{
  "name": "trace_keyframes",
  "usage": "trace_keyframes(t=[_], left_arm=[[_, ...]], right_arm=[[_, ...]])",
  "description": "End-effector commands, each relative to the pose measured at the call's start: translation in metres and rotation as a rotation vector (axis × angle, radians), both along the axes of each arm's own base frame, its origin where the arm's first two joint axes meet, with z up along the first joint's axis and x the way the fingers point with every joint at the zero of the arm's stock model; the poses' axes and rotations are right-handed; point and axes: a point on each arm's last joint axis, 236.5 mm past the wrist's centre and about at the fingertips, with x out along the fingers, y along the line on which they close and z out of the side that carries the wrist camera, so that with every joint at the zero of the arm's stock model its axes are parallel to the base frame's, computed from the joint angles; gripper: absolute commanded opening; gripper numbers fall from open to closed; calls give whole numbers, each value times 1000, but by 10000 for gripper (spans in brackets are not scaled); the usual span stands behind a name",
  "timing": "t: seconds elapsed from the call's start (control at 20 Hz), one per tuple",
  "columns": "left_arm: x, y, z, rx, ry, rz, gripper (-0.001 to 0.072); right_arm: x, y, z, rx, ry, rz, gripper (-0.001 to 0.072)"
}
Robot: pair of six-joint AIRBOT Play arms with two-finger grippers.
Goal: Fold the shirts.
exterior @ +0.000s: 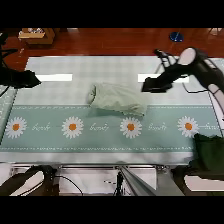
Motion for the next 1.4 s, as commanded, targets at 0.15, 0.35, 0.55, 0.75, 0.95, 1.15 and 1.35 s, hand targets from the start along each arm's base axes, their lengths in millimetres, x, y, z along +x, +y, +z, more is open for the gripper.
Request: trace_keyframes(t=[0.15,0.35,0.55,0.75,0.95,1.15,1.35], left_arm=[[-4,-1,-10,-5,29,0,286],[-8,-2,-11,-7,45,-6,284],[-9,-2,-12,-8,52,-7,284],[-9,-2,-12,-8,51,-7,283],[-7,-1,-11,-6,39,-4,282],[6,2,-8,0,-8,14,281],[10,8,-13,20,-6,21,282]], right_arm=[[-7,-42,-42,299,86,-363,592],[-13,-7,-86,343,124,-382,593],[-3,59,-93,521,133,-343,558],[4,72,-76,597,120,-337,34],[4,36,27,629,-41,-198,33],[-11,-80,117,369,-231,-366,33],[-65,-201,185,203,-358,-680,33]])
